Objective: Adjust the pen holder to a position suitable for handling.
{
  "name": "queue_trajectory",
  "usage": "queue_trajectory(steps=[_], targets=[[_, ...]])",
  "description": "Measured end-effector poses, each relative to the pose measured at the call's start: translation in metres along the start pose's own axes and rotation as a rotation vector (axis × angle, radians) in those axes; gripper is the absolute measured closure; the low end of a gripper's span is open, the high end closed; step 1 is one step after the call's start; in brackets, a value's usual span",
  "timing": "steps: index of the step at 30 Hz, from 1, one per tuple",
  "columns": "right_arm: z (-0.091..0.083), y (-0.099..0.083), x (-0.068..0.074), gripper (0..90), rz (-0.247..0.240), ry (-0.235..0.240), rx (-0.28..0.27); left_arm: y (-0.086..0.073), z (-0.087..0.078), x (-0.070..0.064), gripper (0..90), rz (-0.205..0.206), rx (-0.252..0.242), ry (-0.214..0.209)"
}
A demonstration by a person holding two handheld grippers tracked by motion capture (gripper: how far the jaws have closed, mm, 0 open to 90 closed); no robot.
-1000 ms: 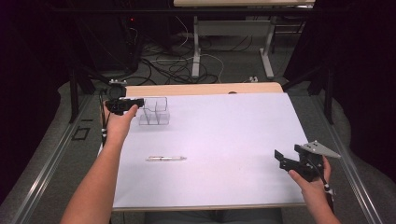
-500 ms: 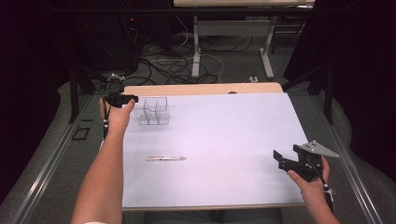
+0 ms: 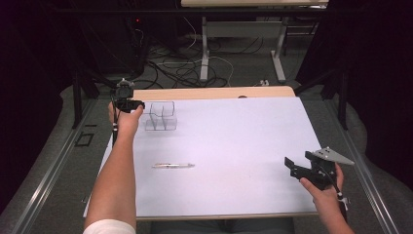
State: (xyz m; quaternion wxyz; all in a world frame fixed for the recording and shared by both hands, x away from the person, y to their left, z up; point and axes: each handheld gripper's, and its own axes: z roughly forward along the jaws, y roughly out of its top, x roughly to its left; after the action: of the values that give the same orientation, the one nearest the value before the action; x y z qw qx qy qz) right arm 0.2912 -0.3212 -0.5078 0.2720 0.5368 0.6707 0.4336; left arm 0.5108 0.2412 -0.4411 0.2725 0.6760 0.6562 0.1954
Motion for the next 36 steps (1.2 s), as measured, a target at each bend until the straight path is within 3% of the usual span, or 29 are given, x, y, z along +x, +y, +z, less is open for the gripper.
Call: queue_trajectory(steps=[2, 8, 14, 17, 18, 24, 32, 36], targets=[[0.0, 0.0, 0.001, 17.2, 0.016, 0.006, 0.001, -0.001, 0.003, 0.0, 70.3, -0.003, 0.004, 0.013], [0.001, -0.001, -0.001, 17.2, 0.004, 0.007, -0.015, -0.002, 0.012, 0.001, 74.7, -0.015, 0.014, 0.033], [0.0, -0.001, -0.001, 17.2, 0.023, 0.009, 0.004, -0.004, 0.018, 0.005, 74.9, -0.022, 0.024, 0.049], [0.0, -0.001, -0.002, 17.3, 0.025, 0.012, -0.01, -0.005, 0.022, 0.007, 75.8, -0.013, 0.041, 0.062], [0.002, -0.002, -0.001, 17.3, 0.029, 0.004, -0.037, -0.006, 0.023, 0.008, 76.4, -0.016, 0.044, 0.064], [0.0, -0.001, -0.002, 17.2, 0.036, 0.011, 0.001, -0.006, 0.027, 0.008, 80.9, -0.008, 0.049, 0.071], [0.0, -0.001, -0.002, 17.3, 0.03, 0.018, -0.01, -0.006, 0.029, 0.0, 88.0, 0.012, 0.049, 0.102], [0.0, -0.001, -0.002, 17.2, 0.029, 0.018, -0.002, -0.006, 0.028, 0.001, 88.7, 0.002, 0.058, 0.099]])
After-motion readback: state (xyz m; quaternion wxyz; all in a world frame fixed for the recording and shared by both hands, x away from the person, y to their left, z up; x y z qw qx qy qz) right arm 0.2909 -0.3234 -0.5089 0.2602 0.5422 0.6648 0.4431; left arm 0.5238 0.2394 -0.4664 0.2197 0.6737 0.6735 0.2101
